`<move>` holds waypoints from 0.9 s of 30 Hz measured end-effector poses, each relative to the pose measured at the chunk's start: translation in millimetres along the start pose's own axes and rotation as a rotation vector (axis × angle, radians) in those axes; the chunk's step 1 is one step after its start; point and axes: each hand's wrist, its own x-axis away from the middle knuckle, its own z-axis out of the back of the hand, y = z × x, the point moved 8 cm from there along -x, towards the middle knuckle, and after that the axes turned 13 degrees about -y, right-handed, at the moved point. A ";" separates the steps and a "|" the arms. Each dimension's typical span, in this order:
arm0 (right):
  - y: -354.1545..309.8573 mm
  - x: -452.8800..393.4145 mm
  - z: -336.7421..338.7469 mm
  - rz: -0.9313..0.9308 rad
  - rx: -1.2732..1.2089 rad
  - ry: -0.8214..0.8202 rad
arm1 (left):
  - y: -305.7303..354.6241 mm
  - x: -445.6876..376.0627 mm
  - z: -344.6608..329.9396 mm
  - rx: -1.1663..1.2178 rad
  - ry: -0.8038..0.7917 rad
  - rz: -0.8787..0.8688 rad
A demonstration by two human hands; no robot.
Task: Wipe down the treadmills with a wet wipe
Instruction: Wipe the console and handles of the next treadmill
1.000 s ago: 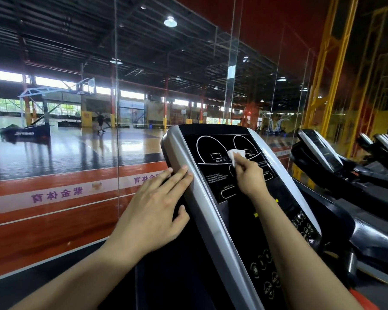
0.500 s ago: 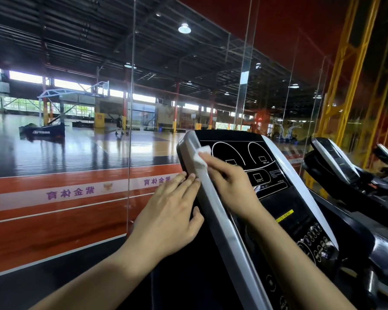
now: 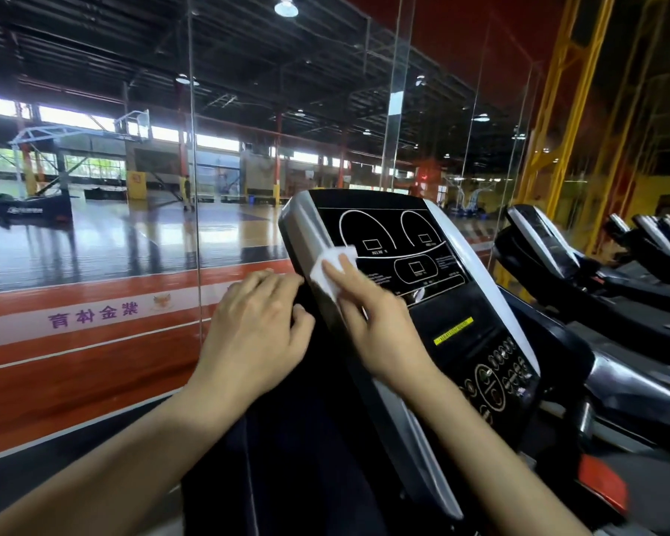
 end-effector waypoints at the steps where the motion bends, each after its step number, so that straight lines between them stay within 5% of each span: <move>1: 4.8 23.6 -0.7 0.009 -0.027 0.002 | 2.5 0.1 0.0 0.004 0.007 -0.028; 6: 17.3 79.5 -0.5 -0.020 -0.085 0.016 | 22.4 -1.9 -15.7 -0.062 -0.121 -0.239; 13: 51.5 -8.7 22.2 -0.105 0.114 -0.016 | 22.9 -1.6 -19.2 -0.056 -0.193 -0.243; 19: 136.6 -13.5 61.8 -0.451 0.107 0.126 | 16.8 -1.0 -17.5 0.012 -0.206 -0.198; 24: 49.0 9.8 19.3 -0.044 -0.036 0.030 | 14.9 -0.8 -19.3 0.006 -0.227 -0.181; 27: 53.3 23.6 15.4 0.033 0.000 -0.030 | 15.0 -0.7 -20.2 0.002 -0.239 -0.185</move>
